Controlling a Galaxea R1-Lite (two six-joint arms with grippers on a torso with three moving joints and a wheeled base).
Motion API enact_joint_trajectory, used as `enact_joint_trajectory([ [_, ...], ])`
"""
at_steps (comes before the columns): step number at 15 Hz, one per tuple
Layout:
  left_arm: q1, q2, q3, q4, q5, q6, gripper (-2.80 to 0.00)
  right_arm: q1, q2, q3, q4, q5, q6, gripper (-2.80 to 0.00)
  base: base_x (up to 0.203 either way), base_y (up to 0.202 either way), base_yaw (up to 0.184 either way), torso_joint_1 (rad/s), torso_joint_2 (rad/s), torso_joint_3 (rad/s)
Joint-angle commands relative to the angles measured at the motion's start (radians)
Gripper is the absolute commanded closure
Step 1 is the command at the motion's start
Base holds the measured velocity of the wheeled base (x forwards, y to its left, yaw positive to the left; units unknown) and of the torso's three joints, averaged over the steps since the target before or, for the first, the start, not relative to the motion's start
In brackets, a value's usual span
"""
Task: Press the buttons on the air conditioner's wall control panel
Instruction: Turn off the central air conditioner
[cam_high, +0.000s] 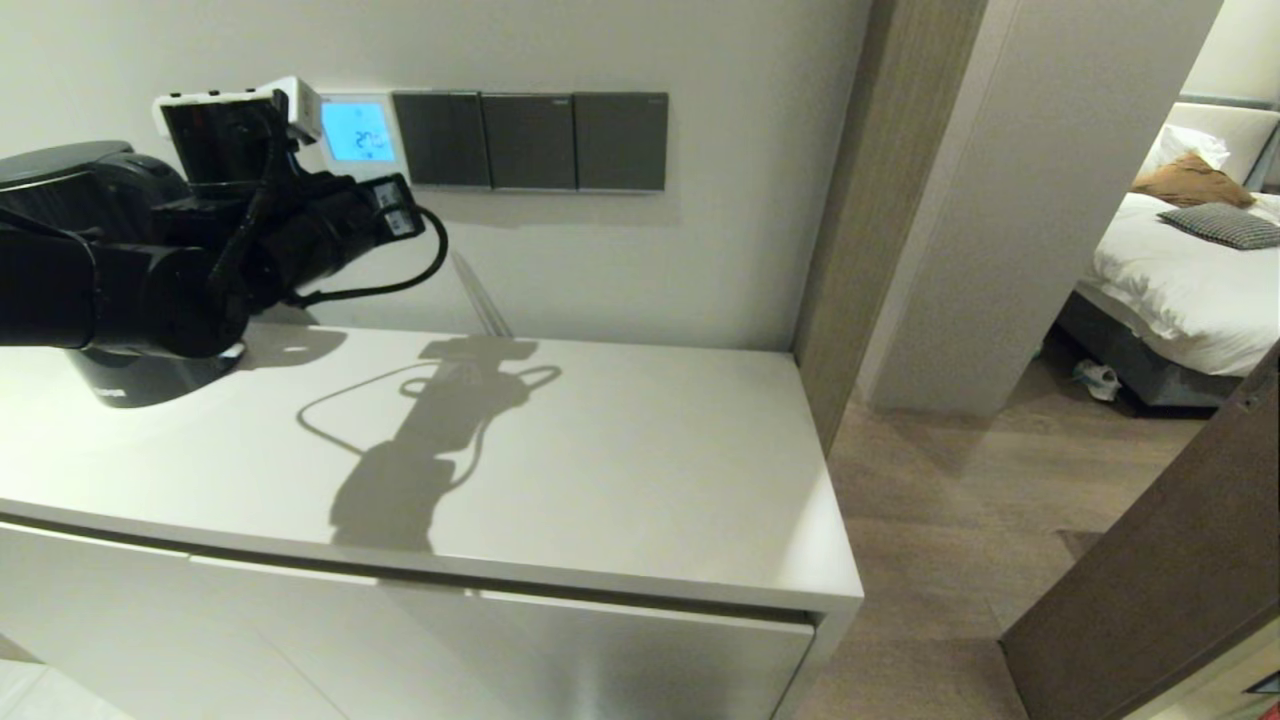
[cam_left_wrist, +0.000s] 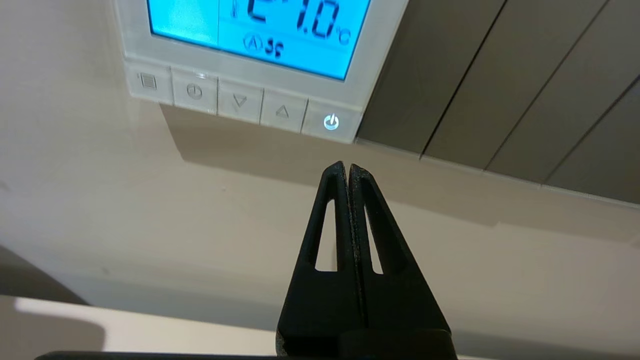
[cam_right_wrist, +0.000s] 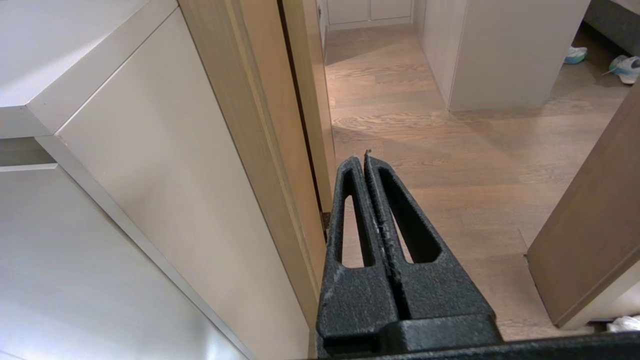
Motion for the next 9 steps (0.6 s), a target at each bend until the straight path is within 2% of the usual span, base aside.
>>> enact_joint_trajectory([
  [1,0.000,-0.012,0.012,-0.003,-0.003,-0.003,0.00,0.000,0.001,0.002,0.000,0.000,0.000,0.00,0.000,0.000,0.000,0.000,0.00,0.000],
  [9,0.000,-0.013,0.035,-0.057,0.004,0.005,0.00,0.000,0.001,0.002,0.000,0.000,0.000,0.00,0.000,0.000,0.000,0.000,0.00,0.000],
])
